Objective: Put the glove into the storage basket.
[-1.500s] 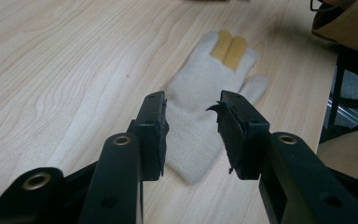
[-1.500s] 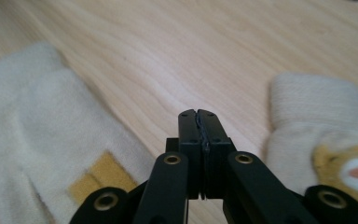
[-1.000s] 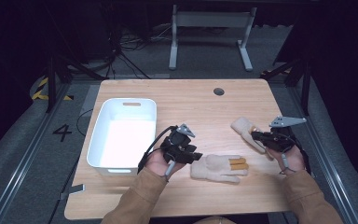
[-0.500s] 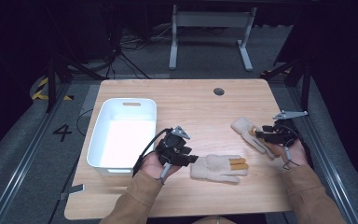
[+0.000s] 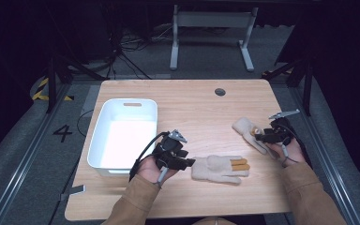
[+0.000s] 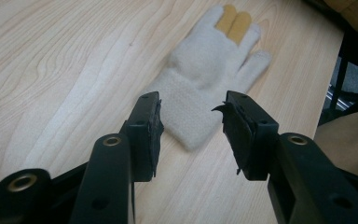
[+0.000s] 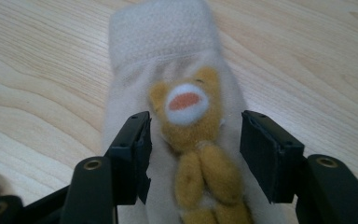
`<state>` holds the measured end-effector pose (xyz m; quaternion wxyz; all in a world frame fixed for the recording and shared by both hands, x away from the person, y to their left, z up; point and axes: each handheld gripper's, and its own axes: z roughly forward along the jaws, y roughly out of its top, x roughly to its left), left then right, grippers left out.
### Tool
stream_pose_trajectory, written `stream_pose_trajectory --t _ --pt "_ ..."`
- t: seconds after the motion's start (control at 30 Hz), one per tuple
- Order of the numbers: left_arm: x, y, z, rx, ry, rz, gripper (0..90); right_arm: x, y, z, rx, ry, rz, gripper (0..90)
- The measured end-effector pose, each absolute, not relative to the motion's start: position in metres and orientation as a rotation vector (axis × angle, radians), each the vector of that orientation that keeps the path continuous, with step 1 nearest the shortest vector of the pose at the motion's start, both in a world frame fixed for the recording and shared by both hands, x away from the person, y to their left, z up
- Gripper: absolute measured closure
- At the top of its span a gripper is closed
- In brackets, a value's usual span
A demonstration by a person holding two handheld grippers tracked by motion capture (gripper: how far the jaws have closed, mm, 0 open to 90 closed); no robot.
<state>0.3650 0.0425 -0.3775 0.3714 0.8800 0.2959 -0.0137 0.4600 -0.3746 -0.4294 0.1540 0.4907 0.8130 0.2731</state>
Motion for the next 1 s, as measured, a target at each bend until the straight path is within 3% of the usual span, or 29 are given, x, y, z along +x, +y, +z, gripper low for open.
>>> stream_pose_trajectory --t 1.0 --pt "0.3649 0.0422 -0.3814 2.268 0.767 -0.046 56.4 0.4646 -0.3662 -0.4367 1.382 2.357 0.707 68.7"
